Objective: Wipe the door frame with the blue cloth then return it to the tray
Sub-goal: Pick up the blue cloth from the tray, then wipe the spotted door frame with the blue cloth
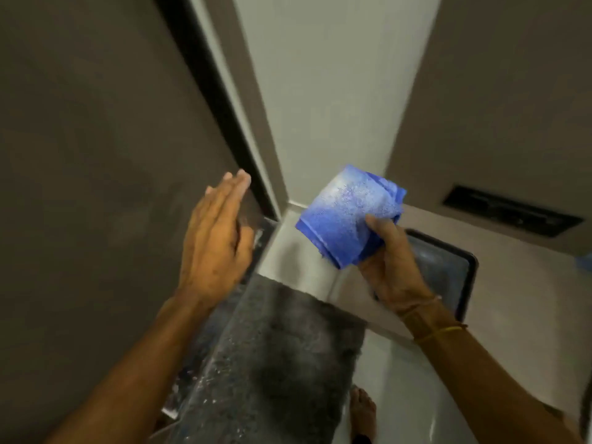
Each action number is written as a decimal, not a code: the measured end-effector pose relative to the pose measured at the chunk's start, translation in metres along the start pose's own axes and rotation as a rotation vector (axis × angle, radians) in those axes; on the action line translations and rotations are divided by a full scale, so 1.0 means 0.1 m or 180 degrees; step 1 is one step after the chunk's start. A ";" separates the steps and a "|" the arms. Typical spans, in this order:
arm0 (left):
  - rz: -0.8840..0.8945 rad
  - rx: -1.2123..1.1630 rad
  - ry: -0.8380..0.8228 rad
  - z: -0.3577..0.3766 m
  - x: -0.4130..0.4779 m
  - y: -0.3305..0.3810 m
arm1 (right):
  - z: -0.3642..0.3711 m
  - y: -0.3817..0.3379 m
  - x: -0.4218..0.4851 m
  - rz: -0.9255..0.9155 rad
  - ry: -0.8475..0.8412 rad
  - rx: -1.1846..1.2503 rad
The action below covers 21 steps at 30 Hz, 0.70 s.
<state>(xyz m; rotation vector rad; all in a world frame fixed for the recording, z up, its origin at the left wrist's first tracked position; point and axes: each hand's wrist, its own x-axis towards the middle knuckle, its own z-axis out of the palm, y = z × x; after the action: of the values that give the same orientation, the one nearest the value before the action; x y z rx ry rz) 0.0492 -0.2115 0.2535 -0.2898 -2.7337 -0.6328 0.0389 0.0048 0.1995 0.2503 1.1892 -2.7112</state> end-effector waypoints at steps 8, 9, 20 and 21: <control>-0.0127 0.0989 0.1534 -3.10 -0.88 -0.14 | 3.09 0.19 -0.97 -0.0032 -0.1616 -0.0159; -0.0081 0.1152 0.1698 -3.47 -1.08 -0.14 | 3.50 0.24 -1.15 -0.0089 -0.1785 -0.0253; 0.0059 0.2790 0.2734 -5.93 -3.11 -0.31 | 5.98 0.68 -3.22 -0.2588 -0.2932 -0.0969; 0.0038 0.2934 0.2814 -6.10 -3.28 -0.34 | 6.11 0.73 -3.37 -0.2819 -0.2960 -0.0909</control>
<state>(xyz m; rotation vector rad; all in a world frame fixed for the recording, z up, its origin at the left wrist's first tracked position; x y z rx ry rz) 0.5034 -0.5598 0.6442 0.1721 -1.8724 0.4531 0.3310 -0.4660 0.6305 -1.7142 1.4819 -2.5199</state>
